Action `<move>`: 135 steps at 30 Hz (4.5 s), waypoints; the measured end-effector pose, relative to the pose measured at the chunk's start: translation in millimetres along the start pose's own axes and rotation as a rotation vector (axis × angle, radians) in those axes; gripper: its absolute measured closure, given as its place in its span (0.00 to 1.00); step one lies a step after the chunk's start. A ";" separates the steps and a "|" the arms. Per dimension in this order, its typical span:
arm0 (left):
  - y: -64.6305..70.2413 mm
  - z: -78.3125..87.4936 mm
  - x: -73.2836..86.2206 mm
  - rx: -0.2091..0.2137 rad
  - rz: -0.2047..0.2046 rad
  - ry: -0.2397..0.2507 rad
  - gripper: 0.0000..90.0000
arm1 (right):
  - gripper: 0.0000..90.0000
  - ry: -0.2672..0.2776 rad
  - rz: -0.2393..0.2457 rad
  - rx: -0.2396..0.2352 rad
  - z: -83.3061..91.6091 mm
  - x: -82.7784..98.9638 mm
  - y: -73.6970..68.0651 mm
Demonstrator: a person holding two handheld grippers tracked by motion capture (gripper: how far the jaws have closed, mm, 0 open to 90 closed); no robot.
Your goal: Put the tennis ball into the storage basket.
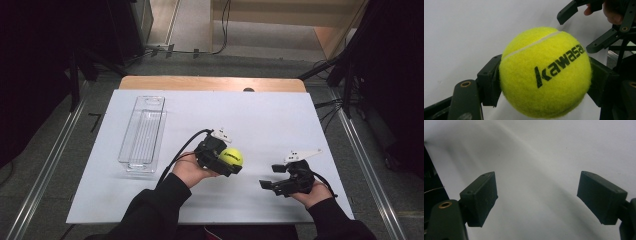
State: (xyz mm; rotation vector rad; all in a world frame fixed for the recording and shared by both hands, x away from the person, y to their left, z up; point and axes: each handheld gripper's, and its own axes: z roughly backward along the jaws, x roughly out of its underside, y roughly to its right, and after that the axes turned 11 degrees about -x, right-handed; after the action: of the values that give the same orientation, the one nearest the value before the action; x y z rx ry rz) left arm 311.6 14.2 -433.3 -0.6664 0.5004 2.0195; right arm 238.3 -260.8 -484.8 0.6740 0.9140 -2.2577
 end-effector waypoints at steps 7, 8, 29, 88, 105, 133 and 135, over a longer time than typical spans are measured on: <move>-3.5 5.8 -0.7 -0.004 0.004 -0.013 0.30 | 0.16 0.000 0.004 0.000 -0.1 -0.3 -0.5; -4.0 7.2 -0.8 -0.007 0.003 -0.014 0.30 | 0.16 0.000 0.003 0.001 -0.2 -0.3 -0.4; -24.5 31.6 -1.3 -0.023 0.069 -0.016 0.30 | 0.16 0.011 0.007 0.000 2.0 -0.2 0.9; -79.9 84.3 13.5 -0.145 0.189 -0.018 0.30 | 0.16 0.030 0.002 0.009 5.1 -0.2 -1.5; -97.1 102.6 20.8 -0.196 0.231 -0.001 0.30 | 0.16 0.032 0.005 0.009 6.1 0.4 -1.5; -120.5 130.5 35.6 -0.280 0.305 0.029 0.30 | 0.16 0.030 0.006 0.008 6.2 0.5 -1.2; -121.8 131.9 36.5 -0.290 0.308 0.028 0.30 | 0.16 0.029 0.007 0.009 6.2 0.5 -1.1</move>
State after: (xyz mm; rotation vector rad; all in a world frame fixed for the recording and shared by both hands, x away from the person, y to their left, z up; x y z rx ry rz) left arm 367.5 174.7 -364.9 -0.8337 0.3437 2.4050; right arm 235.8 -264.9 -480.8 0.7146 0.9147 -2.2529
